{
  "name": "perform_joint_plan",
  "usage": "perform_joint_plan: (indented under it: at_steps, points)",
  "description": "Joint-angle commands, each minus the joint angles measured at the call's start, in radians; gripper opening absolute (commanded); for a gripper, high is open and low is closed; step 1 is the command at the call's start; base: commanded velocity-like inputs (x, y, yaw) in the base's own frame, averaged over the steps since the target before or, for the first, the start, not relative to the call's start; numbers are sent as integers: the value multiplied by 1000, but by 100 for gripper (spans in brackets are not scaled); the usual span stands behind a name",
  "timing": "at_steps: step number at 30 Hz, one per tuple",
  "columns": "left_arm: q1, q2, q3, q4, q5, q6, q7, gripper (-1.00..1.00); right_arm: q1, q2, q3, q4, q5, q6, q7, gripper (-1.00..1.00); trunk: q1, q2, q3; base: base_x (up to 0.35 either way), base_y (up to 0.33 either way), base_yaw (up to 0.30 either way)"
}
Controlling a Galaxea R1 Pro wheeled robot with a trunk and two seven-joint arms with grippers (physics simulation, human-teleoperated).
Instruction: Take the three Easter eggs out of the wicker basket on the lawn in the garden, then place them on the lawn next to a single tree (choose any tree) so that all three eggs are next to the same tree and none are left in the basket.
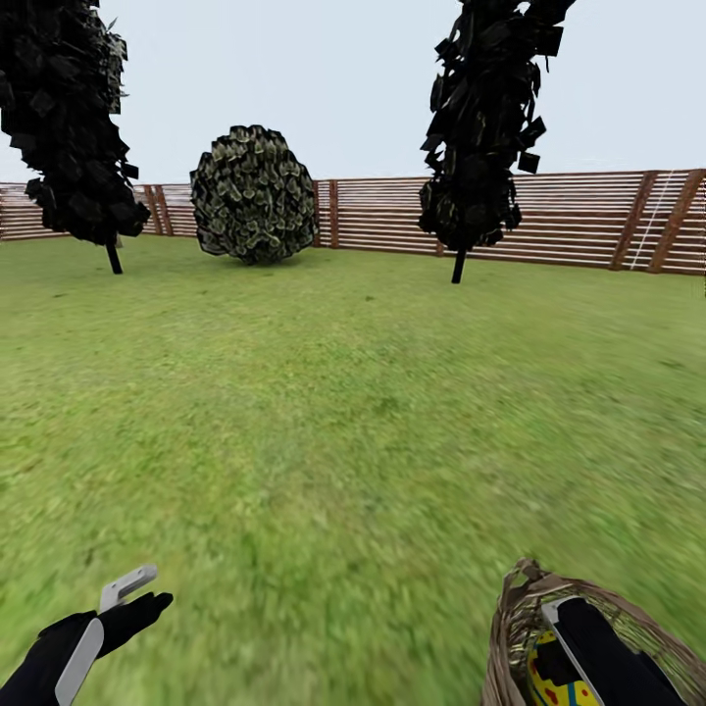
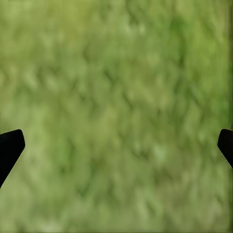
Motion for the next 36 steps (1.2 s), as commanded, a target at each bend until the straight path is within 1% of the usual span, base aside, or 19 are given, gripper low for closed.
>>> perform_joint_plan:
  at_steps: [1, 6, 20, 25, 36]
  points:
    - [0, 0, 3, -1, 1, 6, -4, 100, 0, -1, 3, -1, 10, 5, 9, -100, -1, 0, 3, 0, 0, 0]
    - [0, 0, 3, -1, 1, 6, -4, 100, 0, -1, 3, -1, 9, 5, 9, -100, -3, 1, 22, 0, 0, 0]
    - [0, 0, 5, -1, 1, 8, -4, 100, 0, -1, 3, -1, 10, 5, 9, -100, -57, 99, 66, -2, 0, 0]
    - [0, 0, 5, -1, 1, 6, -2, 100, 0, -1, 3, -1, 10, 5, 9, -100, -76, 134, 82, -179, 0, 0]
    - [0, 0, 3, -1, 1, 6, -3, 100, 0, -1, 3, -1, 11, 5, 9, -100, -118, 211, 116, -4, 0, 0]
